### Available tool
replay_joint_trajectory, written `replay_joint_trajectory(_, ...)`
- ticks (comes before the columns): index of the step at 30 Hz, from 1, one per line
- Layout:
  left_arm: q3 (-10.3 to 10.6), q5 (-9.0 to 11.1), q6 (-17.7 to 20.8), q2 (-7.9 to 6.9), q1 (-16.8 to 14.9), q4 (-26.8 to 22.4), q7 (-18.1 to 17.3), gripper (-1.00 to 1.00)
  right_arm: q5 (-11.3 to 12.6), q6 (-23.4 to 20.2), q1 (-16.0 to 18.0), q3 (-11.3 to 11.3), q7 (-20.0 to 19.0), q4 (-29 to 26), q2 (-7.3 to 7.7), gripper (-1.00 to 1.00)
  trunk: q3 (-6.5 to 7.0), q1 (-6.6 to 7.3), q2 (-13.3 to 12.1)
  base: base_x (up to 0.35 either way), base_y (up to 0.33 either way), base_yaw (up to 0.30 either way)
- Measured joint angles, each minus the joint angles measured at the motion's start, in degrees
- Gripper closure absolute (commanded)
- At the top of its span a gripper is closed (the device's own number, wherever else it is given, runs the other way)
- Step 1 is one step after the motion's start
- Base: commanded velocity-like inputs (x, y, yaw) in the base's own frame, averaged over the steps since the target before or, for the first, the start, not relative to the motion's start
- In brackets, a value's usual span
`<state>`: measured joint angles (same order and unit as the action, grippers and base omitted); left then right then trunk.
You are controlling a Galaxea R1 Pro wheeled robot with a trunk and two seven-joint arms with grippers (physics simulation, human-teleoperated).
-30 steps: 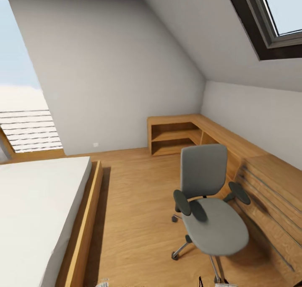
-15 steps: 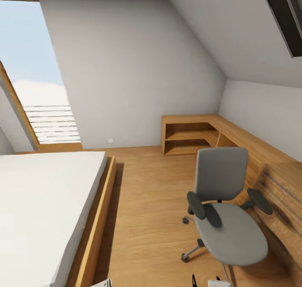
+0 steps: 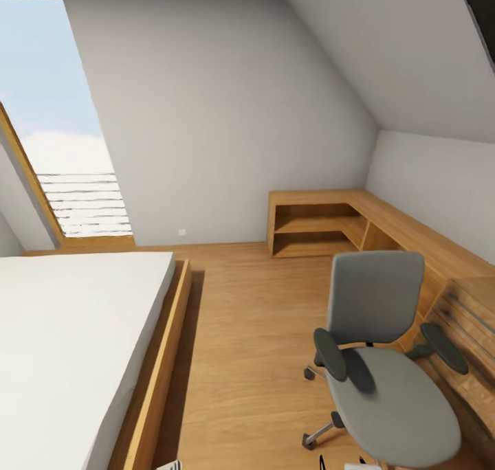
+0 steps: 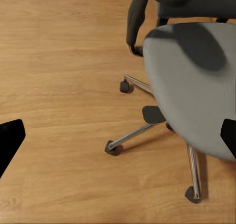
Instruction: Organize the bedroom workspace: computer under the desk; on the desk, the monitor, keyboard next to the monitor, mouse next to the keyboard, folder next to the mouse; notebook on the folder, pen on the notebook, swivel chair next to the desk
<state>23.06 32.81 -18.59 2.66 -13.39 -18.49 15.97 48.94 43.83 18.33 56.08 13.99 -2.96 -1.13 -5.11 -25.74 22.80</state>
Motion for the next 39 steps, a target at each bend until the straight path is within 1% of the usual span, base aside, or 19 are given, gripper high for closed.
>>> replay_joint_trajectory(6, 0.00, 0.00, -0.01, 0.00, 0.00, 0.08, -0.03, -1.00, 0.02, 0.01, 0.00, 0.01, -0.01, 0.00, -0.04, -1.00, 0.00, 0.00, 0.00, 0.076, 0.000, 0.000)
replay_joint_trajectory(15, 0.01, 0.00, -0.01, 0.00, 0.00, 0.12, -0.04, -1.00, -0.14, 0.23, 0.00, 0.06, -0.09, -0.02, -0.33, -1.00, 0.00, 0.00, 0.00, 0.178, 0.000, 0.000)
replay_joint_trajectory(18, 0.01, -0.03, -0.01, 0.00, 0.00, 0.21, -0.03, -1.00, -0.12, 0.19, 0.00, 0.05, -0.04, -0.03, -0.33, -1.00, 0.00, -0.01, 0.00, 0.038, 0.000, 0.000)
replay_joint_trajectory(23, 0.03, 0.00, -0.01, 0.00, 0.00, 0.46, -0.02, -1.00, -0.02, 0.16, 0.00, 0.04, -0.01, -0.01, -0.44, -1.00, 0.00, -0.01, 0.00, 0.001, 0.000, 0.127)
replay_joint_trajectory(32, 0.03, 0.00, -0.01, 0.00, 0.00, 0.47, -0.03, -1.00, -0.05, -0.22, 0.00, 0.04, -0.01, -0.01, -0.44, -1.00, 0.00, -0.01, 0.00, 0.007, 0.000, 0.010)
replay_joint_trajectory(39, 0.01, 0.00, -0.02, 0.00, 0.00, 0.47, -0.02, -1.00, -0.02, -0.29, 0.00, 0.04, -0.01, -0.03, -0.44, -1.00, 0.00, -0.01, 0.00, 0.015, 0.200, 0.000)
